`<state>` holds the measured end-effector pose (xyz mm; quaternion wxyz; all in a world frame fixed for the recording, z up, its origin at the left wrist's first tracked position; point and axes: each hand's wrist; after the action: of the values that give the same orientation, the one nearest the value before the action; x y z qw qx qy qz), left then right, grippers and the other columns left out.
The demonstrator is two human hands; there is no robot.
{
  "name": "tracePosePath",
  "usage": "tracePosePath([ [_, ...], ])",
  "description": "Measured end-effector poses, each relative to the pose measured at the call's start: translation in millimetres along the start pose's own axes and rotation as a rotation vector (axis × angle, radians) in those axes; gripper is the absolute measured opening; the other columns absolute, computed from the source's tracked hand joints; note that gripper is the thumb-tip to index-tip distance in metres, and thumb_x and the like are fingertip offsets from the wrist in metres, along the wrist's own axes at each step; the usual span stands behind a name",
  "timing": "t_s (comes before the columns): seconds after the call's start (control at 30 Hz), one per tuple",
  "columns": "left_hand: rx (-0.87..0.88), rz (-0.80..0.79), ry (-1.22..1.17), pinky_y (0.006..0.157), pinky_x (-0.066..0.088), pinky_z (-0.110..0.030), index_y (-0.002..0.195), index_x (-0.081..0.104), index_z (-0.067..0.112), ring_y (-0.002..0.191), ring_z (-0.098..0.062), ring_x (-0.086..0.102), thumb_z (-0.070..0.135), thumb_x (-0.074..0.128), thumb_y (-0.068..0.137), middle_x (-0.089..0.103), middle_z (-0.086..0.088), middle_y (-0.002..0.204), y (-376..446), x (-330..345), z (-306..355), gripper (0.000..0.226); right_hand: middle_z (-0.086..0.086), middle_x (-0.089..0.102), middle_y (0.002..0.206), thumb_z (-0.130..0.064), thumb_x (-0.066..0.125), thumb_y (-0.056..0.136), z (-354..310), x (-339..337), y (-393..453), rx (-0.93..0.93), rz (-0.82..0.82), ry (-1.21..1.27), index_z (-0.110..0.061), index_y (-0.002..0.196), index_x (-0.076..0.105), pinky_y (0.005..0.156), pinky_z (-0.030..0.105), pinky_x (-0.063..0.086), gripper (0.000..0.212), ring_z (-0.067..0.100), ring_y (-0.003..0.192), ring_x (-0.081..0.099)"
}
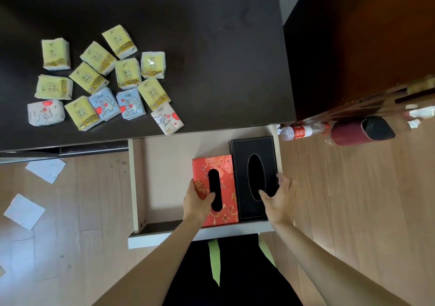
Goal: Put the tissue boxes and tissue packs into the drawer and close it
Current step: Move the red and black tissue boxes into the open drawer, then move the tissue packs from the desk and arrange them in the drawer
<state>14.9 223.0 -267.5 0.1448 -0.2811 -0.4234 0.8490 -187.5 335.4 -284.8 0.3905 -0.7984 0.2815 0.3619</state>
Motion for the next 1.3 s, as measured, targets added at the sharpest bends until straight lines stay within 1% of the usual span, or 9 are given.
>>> tracePosePath([
  [0.13,-0.066,-0.082,0.036,0.063,0.051,-0.024,0.113,0.061,0.019,0.082,-0.013,0.065,0.021,0.070,0.085,0.070,0.000,0.101,-4.6,-20.4,11.0,0.029,0.005,0.051,0.121,-0.016,0.086,0.079,-16.3,-11.0,-2.1,-0.075,-0.007,0.115,-0.019,0.130,0.050,0.093,0.041,0.050,0.062,0.028,0.110,0.056],
  [0.23,-0.093,-0.073,-0.013,0.064,0.047,-0.021,0.114,0.066,0.016,0.083,-0.012,0.065,0.018,0.066,0.087,0.070,0.002,0.099,-11.6,-43.3,20.8,0.027,-0.006,0.054,0.113,-0.017,0.076,0.088,-53.5,-21.5,-1.7,-0.195,-0.083,0.220,-0.031,0.123,0.052,0.089,0.030,0.049,0.044,0.017,0.103,0.057],
  [0.4,0.021,-0.097,-0.101,0.064,0.049,-0.023,0.109,0.070,0.018,0.086,-0.017,0.072,0.011,0.059,0.092,0.076,0.003,0.094,-9.8,-106.7,43.7,0.022,-0.009,0.062,0.114,-0.014,0.065,0.097,-149.4,-14.4,2.8,-0.317,-0.200,0.312,-0.023,0.121,0.061,0.087,0.027,0.050,0.026,0.007,0.104,0.060],
  [0.5,0.165,0.016,-0.194,0.077,0.058,-0.033,0.101,0.071,0.015,0.089,-0.023,0.071,-0.001,0.057,0.092,0.074,0.000,0.090,8.6,-163.4,67.7,0.022,-0.011,0.063,0.117,-0.018,0.061,0.100,-221.8,1.7,7.0,-0.380,-0.282,0.339,-0.025,0.123,0.062,0.088,0.023,0.048,0.024,0.000,0.108,0.058],
  [0.63,0.318,0.230,-0.127,0.078,0.054,-0.025,0.105,0.072,0.019,0.092,-0.010,0.068,0.003,0.059,0.091,0.074,0.005,0.097,48.4,-253.8,92.1,0.025,-0.004,0.064,0.119,-0.020,0.063,0.099,-314.5,37.1,15.9,-0.421,-0.285,0.320,-0.019,0.123,0.064,0.089,0.034,0.055,0.025,0.010,0.106,0.062],
  [0.77,0.374,0.411,0.041,0.076,0.056,-0.028,0.116,0.064,0.028,0.098,-0.007,0.062,0.016,0.064,0.092,0.066,0.008,0.112,92.5,-321.9,99.4,0.026,0.004,0.059,0.130,-0.025,0.068,0.096,-374.4,75.0,26.2,-0.434,-0.092,0.166,-0.012,0.131,0.060,0.086,0.030,0.046,0.038,0.019,0.119,0.055],
  [1.0,0.524,0.261,0.756,0.100,0.045,-0.039,0.151,0.033,0.026,0.138,-0.021,0.037,0.034,0.076,0.084,0.039,0.001,0.153,144.3,-343.0,91.7,0.080,0.013,0.055,0.140,-0.029,0.076,0.091,-392.2,109.1,34.9,-0.285,0.005,-0.080,-0.010,0.142,0.052,0.097,0.045,0.054,0.059,0.029,0.127,0.050],
  [1.13,0.538,0.235,0.784,0.096,0.047,-0.040,0.153,0.028,0.024,0.136,-0.022,0.041,0.035,0.080,0.080,0.040,-0.001,0.151,151.0,-341.8,96.8,0.090,0.009,0.056,0.133,-0.030,0.082,0.084,-388.3,107.2,36.9,-0.294,0.028,-0.063,-0.013,0.139,0.054,0.090,0.037,0.051,0.064,0.025,0.123,0.050],
  [1.3,0.636,0.260,0.640,0.080,0.042,-0.028,0.138,0.047,0.029,0.120,-0.015,0.048,0.037,0.076,0.083,0.050,0.005,0.131,142.6,-346.5,93.5,0.063,0.003,0.058,0.123,-0.024,0.085,0.080,-387.8,100.7,29.6,-0.306,0.027,0.104,-0.016,0.128,0.059,0.084,0.029,0.050,0.055,0.017,0.114,0.056],
])
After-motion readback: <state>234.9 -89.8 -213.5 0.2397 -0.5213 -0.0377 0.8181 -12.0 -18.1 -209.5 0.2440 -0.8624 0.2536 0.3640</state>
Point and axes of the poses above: each hand's wrist, its own y-axis towards the middle knuckle, its own x-axis out of the palm, z = x × y
